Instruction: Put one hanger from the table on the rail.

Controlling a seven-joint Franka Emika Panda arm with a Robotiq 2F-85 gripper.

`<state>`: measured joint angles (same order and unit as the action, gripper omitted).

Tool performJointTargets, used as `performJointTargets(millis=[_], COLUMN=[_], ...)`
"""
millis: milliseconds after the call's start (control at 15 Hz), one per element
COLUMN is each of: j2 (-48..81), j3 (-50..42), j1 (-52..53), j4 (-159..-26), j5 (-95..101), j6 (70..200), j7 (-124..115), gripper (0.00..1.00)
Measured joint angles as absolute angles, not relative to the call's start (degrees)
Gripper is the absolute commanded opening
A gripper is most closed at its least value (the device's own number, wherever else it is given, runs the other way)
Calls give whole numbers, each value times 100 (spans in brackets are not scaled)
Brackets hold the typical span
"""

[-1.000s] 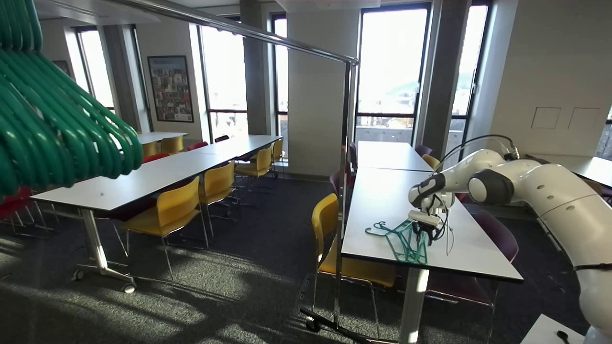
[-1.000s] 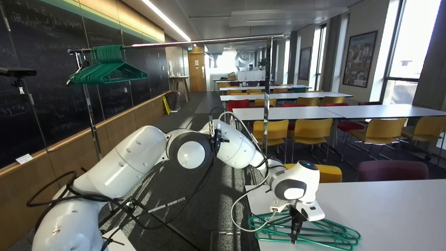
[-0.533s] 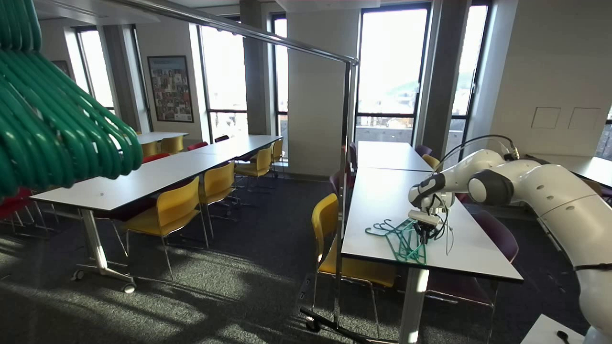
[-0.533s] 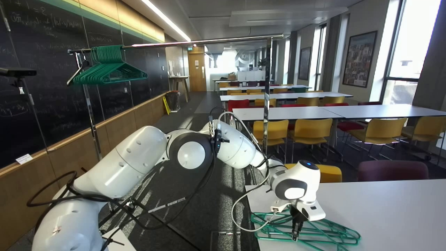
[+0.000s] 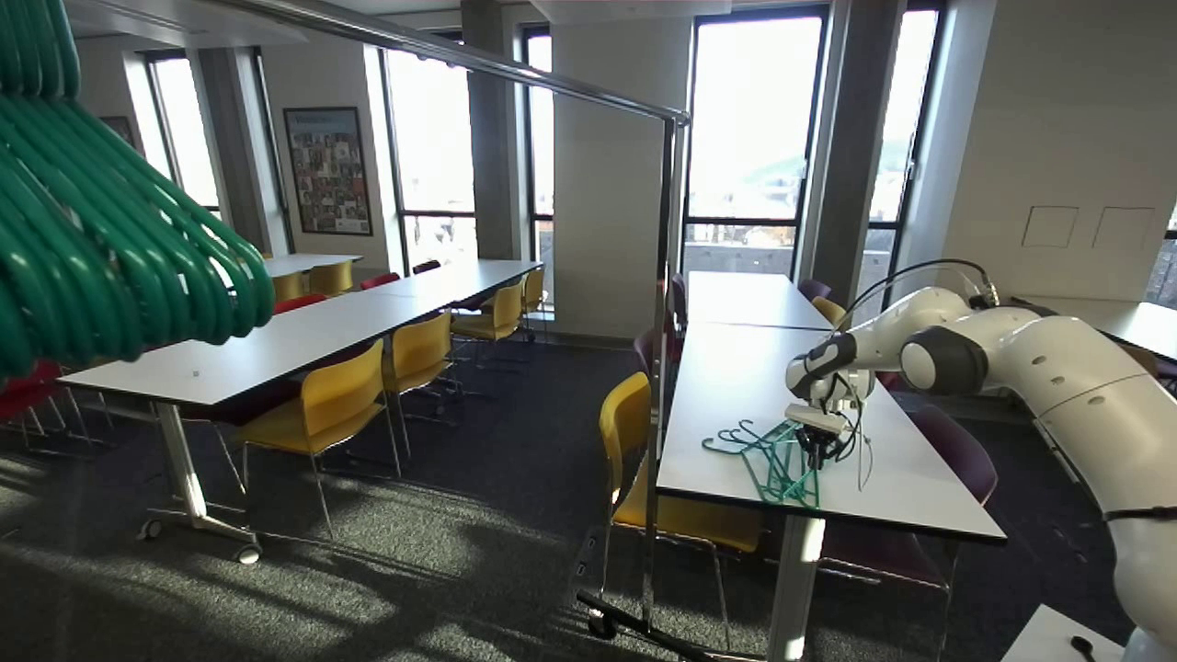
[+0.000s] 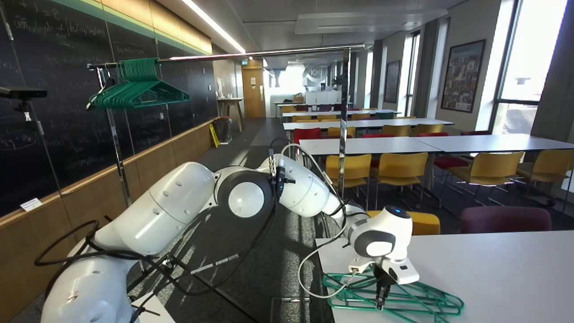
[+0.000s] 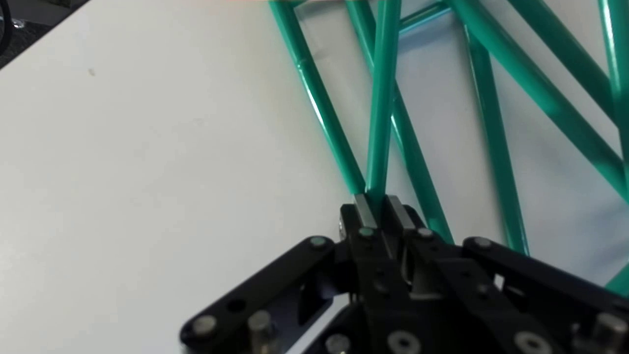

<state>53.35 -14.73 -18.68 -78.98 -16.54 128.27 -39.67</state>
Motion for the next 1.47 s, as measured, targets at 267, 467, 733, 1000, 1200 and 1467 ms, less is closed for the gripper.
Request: performJointTargets(millis=[267,467,733,1000,1200,1467], j2=[5301,5244,5143,4918,4548,3929], j3=[-1473,-1473,-1473,-1498,-1536,-1550], j1=[-1872,-1872,-1872,-1829,-1724,-1584], j4=[-7898,-7898,-7911,-8164,-8703,-9555], j5=[-1654,-1654,-1654,-1654,-1654,-1654], j6=[12837,12840,12847,13104,13694,14347], j7=[-3964,-3960,-3958,-3966,-3966,-3958], gripper=[3,3,3,3,3,3])
